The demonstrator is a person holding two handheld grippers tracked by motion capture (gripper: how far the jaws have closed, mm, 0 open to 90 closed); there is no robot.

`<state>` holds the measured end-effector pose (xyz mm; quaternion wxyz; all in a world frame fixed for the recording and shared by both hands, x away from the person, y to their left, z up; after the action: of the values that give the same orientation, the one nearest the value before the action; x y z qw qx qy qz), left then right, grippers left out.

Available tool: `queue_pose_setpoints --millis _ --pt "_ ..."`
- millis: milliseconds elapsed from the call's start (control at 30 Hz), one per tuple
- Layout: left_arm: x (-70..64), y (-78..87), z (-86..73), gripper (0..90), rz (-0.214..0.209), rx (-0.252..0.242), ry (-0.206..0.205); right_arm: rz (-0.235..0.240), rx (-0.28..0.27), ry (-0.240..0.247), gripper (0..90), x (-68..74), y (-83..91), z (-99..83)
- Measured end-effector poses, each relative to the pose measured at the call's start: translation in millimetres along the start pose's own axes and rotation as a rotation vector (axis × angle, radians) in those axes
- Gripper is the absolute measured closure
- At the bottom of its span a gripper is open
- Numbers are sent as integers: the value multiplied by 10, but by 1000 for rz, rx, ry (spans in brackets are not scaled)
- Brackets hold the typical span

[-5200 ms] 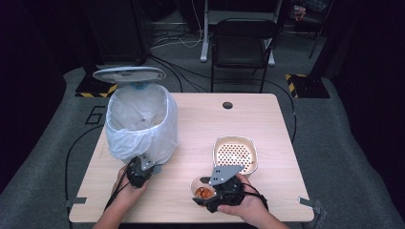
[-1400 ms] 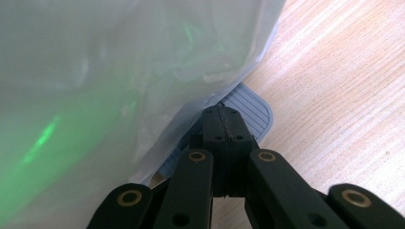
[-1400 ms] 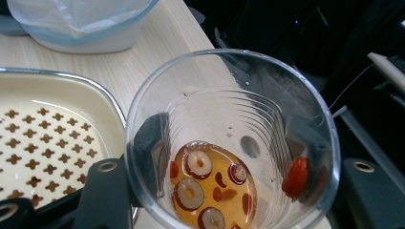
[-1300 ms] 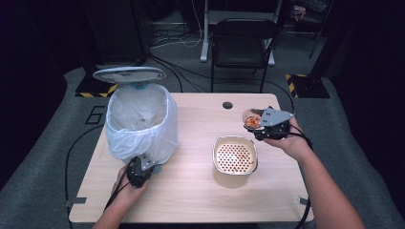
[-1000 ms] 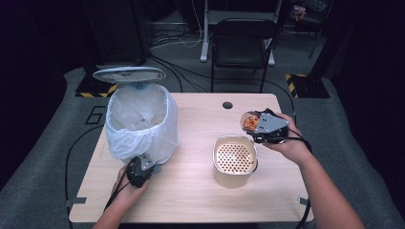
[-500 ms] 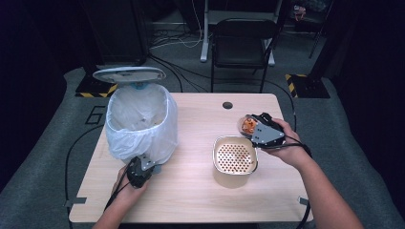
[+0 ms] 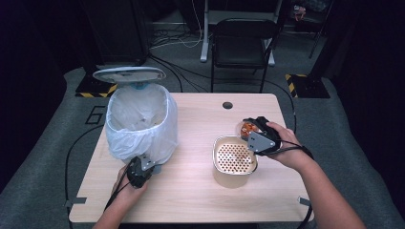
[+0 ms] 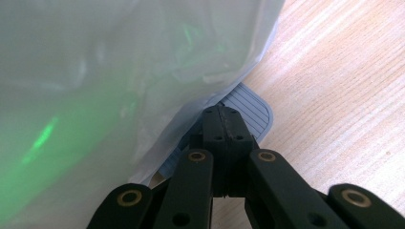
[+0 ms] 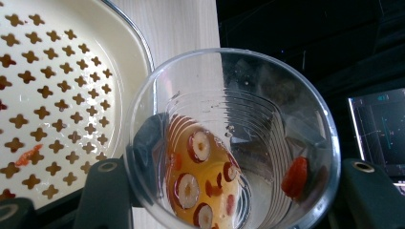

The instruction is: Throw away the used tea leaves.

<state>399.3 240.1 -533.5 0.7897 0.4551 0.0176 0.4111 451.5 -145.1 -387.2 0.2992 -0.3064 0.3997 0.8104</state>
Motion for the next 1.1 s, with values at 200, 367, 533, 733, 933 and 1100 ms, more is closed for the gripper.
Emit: queue_pose_setpoints --millis 200,367,533,733,933,1100 --pt "3 5 -1 900 0 8 -2 0 32 78 394 27 13 15" --pt "1 3 0 900 0 5 0 -5 44 131 394 55 16 34" --pt "3 3 0 900 -1 5 0 -34 56 219 394 107 15 65" --pt "-1 0 1 900 0 0 1 -55 73 329 395 196 3 102" --pt "-1 0 1 900 1 3 1 -68 88 397 396 255 -9 110" --pt "-1 0 1 900 0 2 0 -91 123 478 396 288 -25 101"
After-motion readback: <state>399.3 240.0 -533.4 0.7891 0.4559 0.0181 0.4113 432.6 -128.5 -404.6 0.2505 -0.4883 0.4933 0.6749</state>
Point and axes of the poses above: each handheld gripper's, and its own axes: y roughly backward along the jaws, z roughly out of its top, x roughly to its left, the point moved 4 cm from there along -y, roughly forward along the jaws, and after that the axes turned 11 degrees about -y, right-handed, at the moved point
